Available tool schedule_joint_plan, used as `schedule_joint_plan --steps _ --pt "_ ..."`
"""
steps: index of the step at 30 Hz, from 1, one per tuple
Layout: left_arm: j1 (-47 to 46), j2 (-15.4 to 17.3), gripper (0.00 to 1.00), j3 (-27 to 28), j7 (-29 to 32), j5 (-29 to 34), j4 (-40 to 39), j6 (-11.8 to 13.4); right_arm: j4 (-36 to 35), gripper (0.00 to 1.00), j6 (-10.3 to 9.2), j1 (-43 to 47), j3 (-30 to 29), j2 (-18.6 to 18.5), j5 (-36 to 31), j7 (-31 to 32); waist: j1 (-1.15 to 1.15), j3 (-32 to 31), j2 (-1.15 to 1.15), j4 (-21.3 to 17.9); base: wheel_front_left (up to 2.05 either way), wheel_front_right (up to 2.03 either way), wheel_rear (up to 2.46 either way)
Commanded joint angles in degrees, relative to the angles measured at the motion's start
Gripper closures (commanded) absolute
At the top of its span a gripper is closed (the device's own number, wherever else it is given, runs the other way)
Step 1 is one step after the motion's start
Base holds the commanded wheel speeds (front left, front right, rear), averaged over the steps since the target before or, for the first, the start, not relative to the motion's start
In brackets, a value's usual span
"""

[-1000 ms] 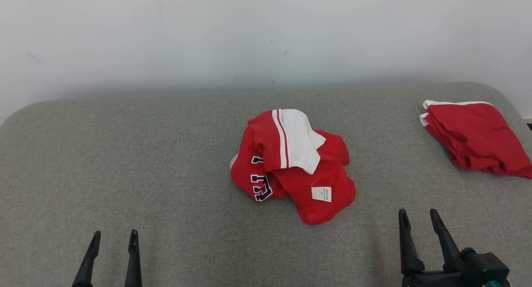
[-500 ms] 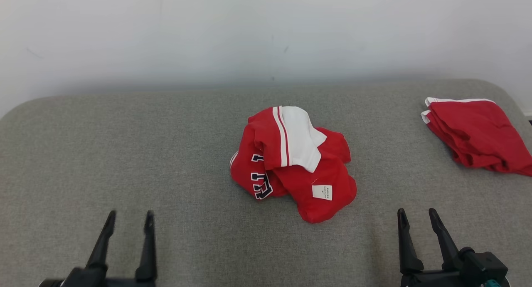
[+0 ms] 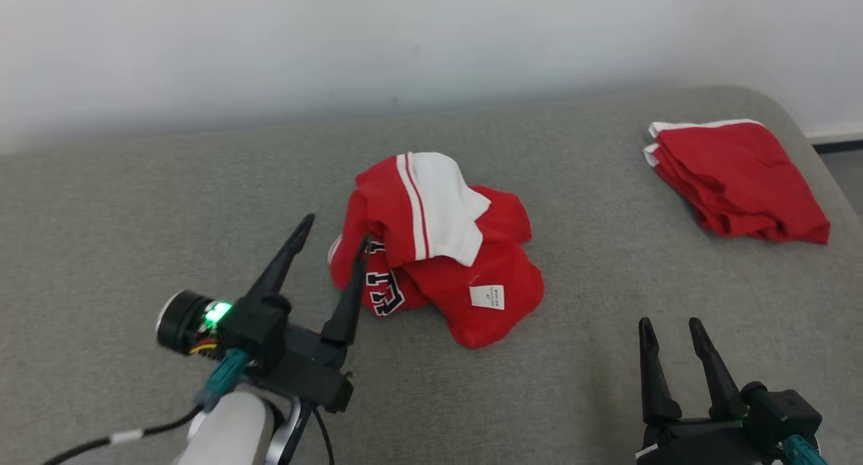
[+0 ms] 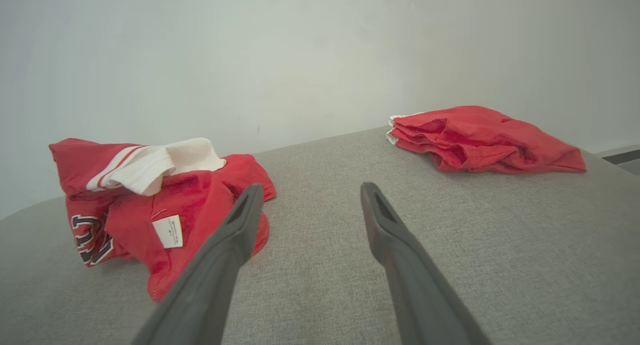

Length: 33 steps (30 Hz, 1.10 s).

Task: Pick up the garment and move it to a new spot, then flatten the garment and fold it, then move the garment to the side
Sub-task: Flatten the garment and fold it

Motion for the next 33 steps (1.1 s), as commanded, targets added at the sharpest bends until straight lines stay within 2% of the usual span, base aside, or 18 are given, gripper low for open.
schedule_joint_plan --steps 1,10,18,19,20,21,22,27,33 --pt "-1.81 0.6 0.0 -1.17 -0.2 -0.16 1.87 0.07 0.11 0.0 -0.15 -0.99 0.04 -0.03 0.42 -0.04 0.0 2.13 0.0 -2.7 0.0 0.0 0.0" --pt "-11.9 0.76 0.0 -4.73 -0.19 -0.44 18.77 0.08 0.87 0.0 -0.15 -1.82 0.18 -0.02 2.07 -0.04 0.0 4.19 0.0 -6.76 0.0 0.0 0.0" --pt "-17.03 -0.08 0.0 -6.48 2.38 -1.86 30.02 0.2 1.12 0.0 -0.15 -1.98 0.15 -0.03 2.7 -0.04 0.0 4.4 0.0 -7.98 0.0 0.0 0.0" --pt "-17.56 -0.23 0.25 -6.49 2.22 -1.85 31.08 0.22 1.17 0.0 -0.15 -1.93 0.1 -0.03 2.72 -0.05 0.0 4.35 0.0 -8.06 0.0 0.0 0.0" --pt "-18.01 -0.4 0.62 -6.51 2.0 -1.95 32.07 0.23 1.17 0.0 -0.15 -1.96 0.02 -0.02 2.81 -0.04 0.0 4.29 0.0 -8.11 0.0 0.0 0.0" --pt "-18.46 -0.6 0.95 -6.57 1.88 -2.07 32.87 0.22 1.15 0.0 -0.15 -1.97 -0.03 -0.02 2.81 -0.04 0.0 4.21 0.0 -8.1 0.0 0.0 0.0" --pt "-18.77 -0.76 1.0 -6.63 1.62 -2.08 33.41 0.22 1.09 0.0 -0.15 -1.9 -0.2 -0.02 2.76 -0.05 0.0 4.12 0.0 -7.99 0.0 0.0 0.0" --pt "-19.89 -2.46 1.0 -6.92 0.39 -4.03 33.46 0.14 1.0 0.0 -0.15 -0.65 -0.7 0.0 2.63 -0.05 0.0 3.12 0.0 -5.37 0.0 0.0 0.0" --pt "-15.8 -3.9 1.0 -6.94 -0.15 -7.23 27.72 0.09 0.75 0.0 -0.15 0.25 -1.02 -0.03 1.9 -0.05 0.0 1.86 0.0 0.32 0.0 0.0 0.0"
